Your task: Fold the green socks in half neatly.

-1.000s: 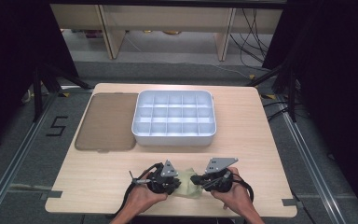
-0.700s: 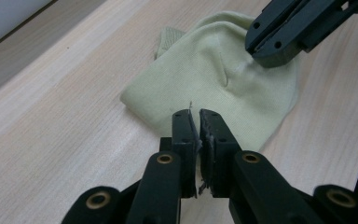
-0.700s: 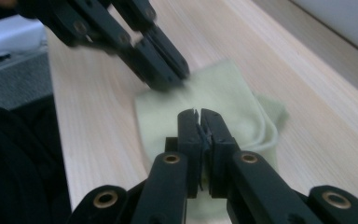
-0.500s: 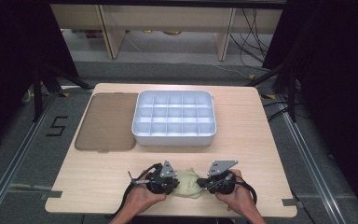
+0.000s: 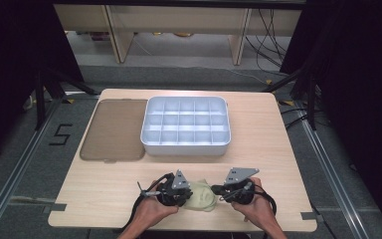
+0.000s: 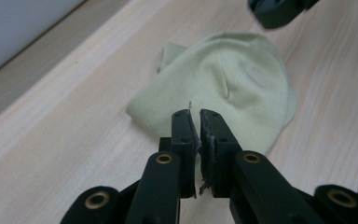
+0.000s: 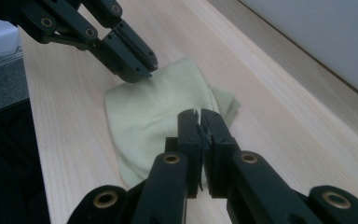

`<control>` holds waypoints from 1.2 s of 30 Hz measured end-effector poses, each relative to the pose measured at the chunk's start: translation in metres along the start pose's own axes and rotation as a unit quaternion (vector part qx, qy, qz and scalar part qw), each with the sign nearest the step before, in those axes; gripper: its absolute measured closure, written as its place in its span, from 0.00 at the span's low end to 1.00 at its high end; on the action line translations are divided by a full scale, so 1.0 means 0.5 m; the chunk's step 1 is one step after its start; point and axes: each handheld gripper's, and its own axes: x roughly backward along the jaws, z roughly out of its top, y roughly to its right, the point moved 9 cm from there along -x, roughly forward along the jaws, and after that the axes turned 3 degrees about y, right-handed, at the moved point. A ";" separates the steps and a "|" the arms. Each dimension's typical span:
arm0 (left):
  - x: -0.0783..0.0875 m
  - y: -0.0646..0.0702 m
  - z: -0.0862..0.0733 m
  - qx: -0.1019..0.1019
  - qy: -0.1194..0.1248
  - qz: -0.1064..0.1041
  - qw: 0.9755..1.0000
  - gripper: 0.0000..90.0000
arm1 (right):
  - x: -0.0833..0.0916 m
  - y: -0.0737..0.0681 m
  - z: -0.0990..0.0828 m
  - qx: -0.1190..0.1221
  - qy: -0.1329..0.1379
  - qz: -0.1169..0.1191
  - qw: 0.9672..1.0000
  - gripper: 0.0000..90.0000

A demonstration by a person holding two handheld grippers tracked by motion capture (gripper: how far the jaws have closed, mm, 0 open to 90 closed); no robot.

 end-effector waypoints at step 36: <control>-0.002 0.019 -0.024 0.003 -0.012 -0.009 1.000 0.91 | -0.024 -0.017 -0.020 -0.010 -0.014 0.026 1.000 0.96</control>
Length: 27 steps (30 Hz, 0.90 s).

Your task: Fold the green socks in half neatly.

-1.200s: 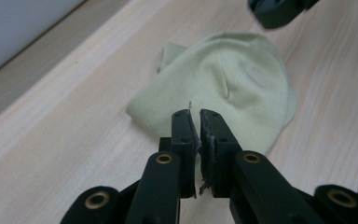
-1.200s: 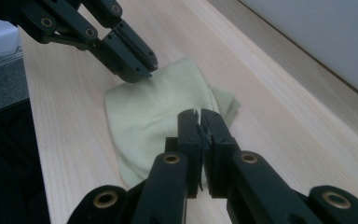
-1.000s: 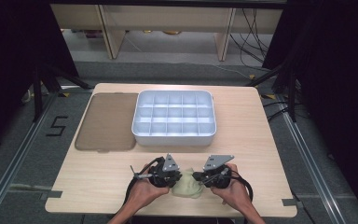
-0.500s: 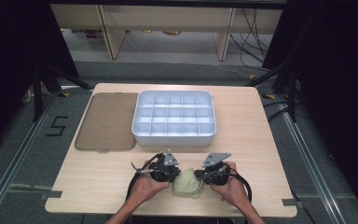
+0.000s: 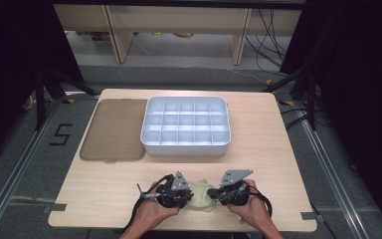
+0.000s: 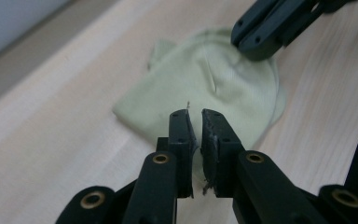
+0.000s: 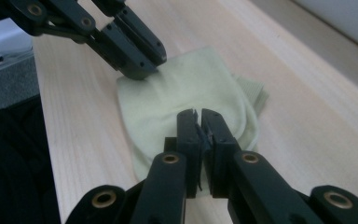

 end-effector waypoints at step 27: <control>0.019 -0.012 -0.016 0.123 0.001 -0.002 0.992 0.57 | 0.018 0.006 -0.004 -0.005 0.004 -0.013 1.000 0.95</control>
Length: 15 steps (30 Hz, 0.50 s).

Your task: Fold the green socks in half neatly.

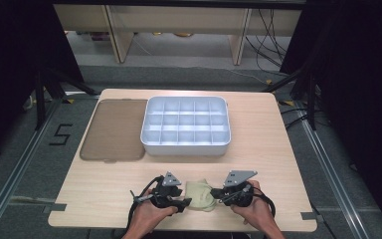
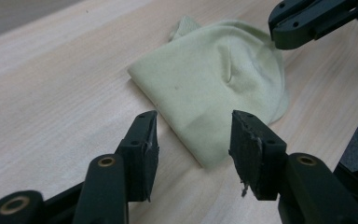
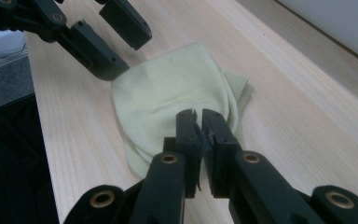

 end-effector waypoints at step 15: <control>-0.021 0.010 -0.009 -0.011 -0.014 0.011 1.000 0.64 | 0.002 0.003 0.003 0.006 0.005 -0.001 1.000 0.95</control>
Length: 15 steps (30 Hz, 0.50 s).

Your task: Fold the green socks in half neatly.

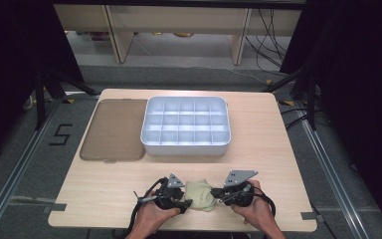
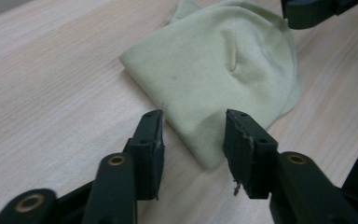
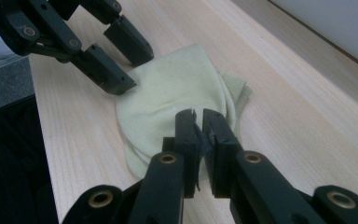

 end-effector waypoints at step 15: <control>0.000 -0.009 0.005 0.013 0.026 -0.017 0.999 0.87 | -0.003 -0.005 0.003 0.007 0.005 0.003 1.000 0.95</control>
